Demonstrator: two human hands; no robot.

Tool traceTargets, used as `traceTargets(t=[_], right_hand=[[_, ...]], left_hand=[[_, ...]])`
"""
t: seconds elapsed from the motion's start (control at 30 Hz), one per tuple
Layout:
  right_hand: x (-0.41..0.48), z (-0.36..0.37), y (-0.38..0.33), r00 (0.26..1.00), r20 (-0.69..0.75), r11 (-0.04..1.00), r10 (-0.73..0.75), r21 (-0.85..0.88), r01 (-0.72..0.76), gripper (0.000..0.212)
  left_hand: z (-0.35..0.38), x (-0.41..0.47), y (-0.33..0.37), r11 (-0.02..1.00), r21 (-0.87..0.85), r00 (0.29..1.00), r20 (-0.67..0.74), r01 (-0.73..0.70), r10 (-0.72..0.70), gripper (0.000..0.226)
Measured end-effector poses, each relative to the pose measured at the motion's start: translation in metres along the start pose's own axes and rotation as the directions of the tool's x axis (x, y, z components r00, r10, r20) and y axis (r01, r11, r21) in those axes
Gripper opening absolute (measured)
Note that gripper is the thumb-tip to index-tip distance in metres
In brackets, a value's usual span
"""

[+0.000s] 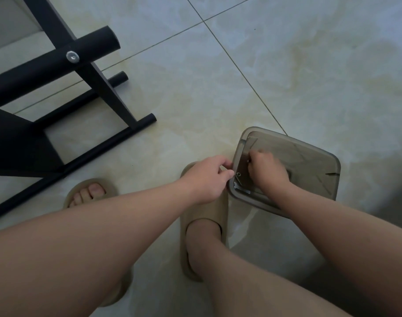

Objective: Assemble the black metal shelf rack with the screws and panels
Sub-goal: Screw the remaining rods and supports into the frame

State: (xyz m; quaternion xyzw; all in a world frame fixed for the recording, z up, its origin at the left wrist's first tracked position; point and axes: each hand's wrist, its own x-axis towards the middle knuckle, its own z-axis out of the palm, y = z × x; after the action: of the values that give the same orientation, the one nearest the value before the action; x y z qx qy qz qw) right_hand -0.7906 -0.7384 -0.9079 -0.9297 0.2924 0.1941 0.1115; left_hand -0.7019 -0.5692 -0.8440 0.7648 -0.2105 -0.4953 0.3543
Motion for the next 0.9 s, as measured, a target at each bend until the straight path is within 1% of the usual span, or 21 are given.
traceTargets(t=[0.1,0.17,0.23,0.3,0.37,0.47,0.53,0.63,0.67,0.73,0.77,0.83,0.9], right_hand=[[-0.004,-0.007,0.001,1.000,0.023,0.998,0.019,0.058,-0.020,0.018],[-0.009,-0.014,0.000,0.999,0.013,0.990,0.047,0.134,-0.048,0.017],[-0.018,-0.022,-0.001,0.997,-0.001,0.976,0.076,0.205,-0.075,0.014],[-0.029,-0.033,-0.003,0.997,-0.009,0.967,0.072,0.246,-0.067,0.014],[-0.040,-0.050,-0.004,0.999,-0.041,0.963,0.024,0.269,-0.012,0.013],[-0.056,-0.088,-0.012,0.987,-0.141,0.948,-0.074,0.296,0.114,0.010],[-0.067,-0.124,-0.026,0.970,-0.218,0.921,-0.104,0.347,0.176,0.012],[-0.085,-0.181,-0.060,0.935,-0.316,0.861,-0.160,0.419,0.289,0.014],[-0.091,-0.200,-0.074,0.919,-0.349,0.840,-0.183,0.431,0.330,0.013],[-0.106,-0.235,-0.106,0.884,-0.405,0.788,-0.232,0.454,0.415,0.012],[-0.116,-0.250,-0.122,0.866,-0.425,0.758,-0.261,0.466,0.457,0.013],[-0.136,-0.276,-0.153,0.816,-0.466,0.699,-0.343,0.454,0.553,0.016],[-0.157,-0.295,-0.181,0.752,-0.504,0.648,-0.425,0.410,0.642,0.016]], left_hand=[[0.000,-0.001,0.002,1.000,-0.001,1.000,-0.002,0.030,-0.030,0.008],[-0.001,-0.003,0.005,0.998,0.009,0.998,-0.003,0.056,-0.056,0.005],[-0.005,-0.009,0.008,0.996,0.039,0.996,-0.006,0.085,-0.085,0.009],[-0.013,-0.019,0.012,0.991,0.066,0.994,-0.003,0.113,-0.113,0.018],[-0.026,-0.030,0.020,0.983,0.129,0.991,0.007,0.131,-0.133,0.022],[-0.056,-0.049,0.038,0.958,0.241,0.986,0.012,0.157,-0.165,0.023],[-0.082,-0.065,0.054,0.957,0.220,0.982,-0.013,0.189,-0.190,0.029],[-0.121,-0.097,0.078,0.968,0.051,0.968,-0.076,0.244,-0.240,0.028],[-0.133,-0.110,0.085,0.969,-0.029,0.963,-0.106,0.247,-0.248,0.027],[-0.152,-0.138,0.097,0.946,-0.243,0.951,-0.165,0.216,-0.260,0.027],[-0.159,-0.151,0.102,0.912,-0.368,0.946,-0.188,0.181,-0.264,0.028],[-0.171,-0.180,0.110,0.806,-0.585,0.940,-0.213,0.094,-0.265,0.033],[-0.180,-0.206,0.116,0.677,-0.736,0.950,-0.191,0.028,-0.247,0.040]])
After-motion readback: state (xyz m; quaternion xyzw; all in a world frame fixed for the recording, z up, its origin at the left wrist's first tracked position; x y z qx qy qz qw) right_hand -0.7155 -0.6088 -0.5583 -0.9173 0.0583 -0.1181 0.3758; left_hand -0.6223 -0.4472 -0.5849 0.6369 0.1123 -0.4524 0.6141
